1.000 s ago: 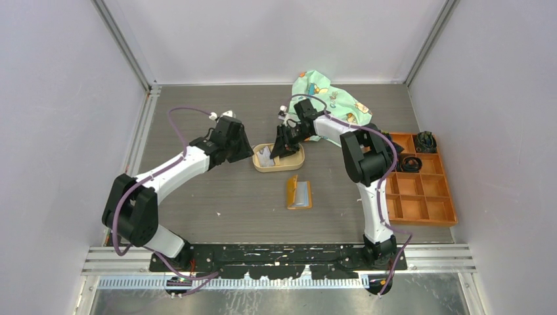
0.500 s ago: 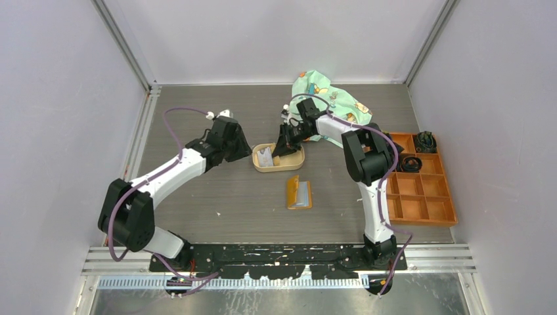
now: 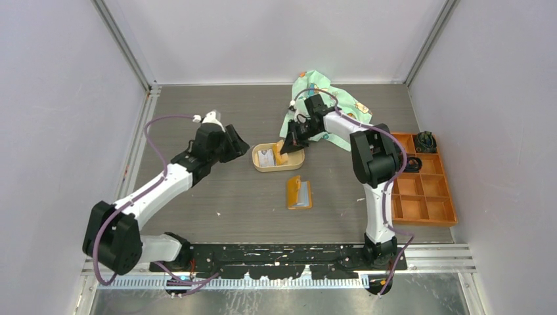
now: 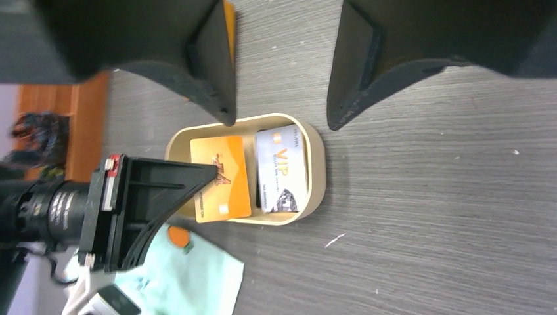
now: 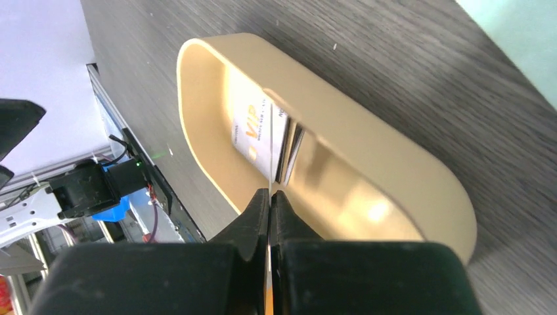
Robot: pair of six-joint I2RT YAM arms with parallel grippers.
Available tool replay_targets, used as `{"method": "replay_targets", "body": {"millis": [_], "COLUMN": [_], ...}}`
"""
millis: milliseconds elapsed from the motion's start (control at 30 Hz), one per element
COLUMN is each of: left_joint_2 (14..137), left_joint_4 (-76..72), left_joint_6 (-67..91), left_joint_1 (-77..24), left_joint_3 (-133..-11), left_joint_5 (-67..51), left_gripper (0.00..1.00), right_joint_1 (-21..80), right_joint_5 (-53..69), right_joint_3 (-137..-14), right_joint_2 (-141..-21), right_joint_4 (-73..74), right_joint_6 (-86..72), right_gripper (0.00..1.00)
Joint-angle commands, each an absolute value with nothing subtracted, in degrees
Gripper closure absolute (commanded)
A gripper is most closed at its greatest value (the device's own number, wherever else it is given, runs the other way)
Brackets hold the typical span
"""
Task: Put the credit cards into the card holder
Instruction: Pick up the credit card from the storage box.
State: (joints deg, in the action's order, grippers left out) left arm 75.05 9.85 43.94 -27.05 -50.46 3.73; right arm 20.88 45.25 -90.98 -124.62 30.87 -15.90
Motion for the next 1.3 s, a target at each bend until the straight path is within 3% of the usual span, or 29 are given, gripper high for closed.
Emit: {"method": "replay_targets", "body": {"millis": [0, 67, 300, 467, 867, 967, 1100, 1267], "left_joint_2": [68.54, 66.33, 64.31, 67.78, 70.81, 71.06, 72.61, 74.16], "left_joint_4": [-5.13, -10.71, -26.39, -38.86, -40.95, -43.02, -47.61, -53.95], "left_joint_6": [47.16, 49.42, 51.62, 56.66, 55.18, 56.13, 58.60, 61.58], "left_joint_1": [-24.35, -22.67, -21.18, -22.13, -27.44, -28.39, -29.06, -29.62], "left_joint_3": [-44.63, -40.89, -34.58, -32.62, -34.49, -34.39, -34.34, -34.06], "left_joint_5": [1.56, -2.32, -17.06, -24.22, -25.79, -26.57, -29.06, -32.49], "left_gripper": [0.31, 0.24, 0.26, 0.32, 0.47, 0.58, 0.83, 0.93], "right_joint_1": [19.95, 19.50, 18.14, 19.01, 21.79, 22.21, 23.22, 23.58], "right_joint_5": [46.87, 47.93, 60.66, 72.01, 79.72, 79.88, 80.07, 80.05], "right_joint_3": [-90.96, -90.52, -87.96, -82.41, -83.67, -83.67, -83.67, -83.33], "right_joint_2": [-117.25, -116.04, -110.57, -105.87, -100.55, -100.28, -99.96, -99.72], "right_joint_4": [31.01, 31.15, 31.19, 23.52, 37.77, 37.88, 37.99, 37.97], "right_joint_6": [-12.86, -11.77, -8.37, -11.98, 4.77, 4.82, 4.83, 4.75], "right_gripper": [0.99, 0.99, 0.99, 0.99, 0.99, 0.99, 0.99, 0.99]}}
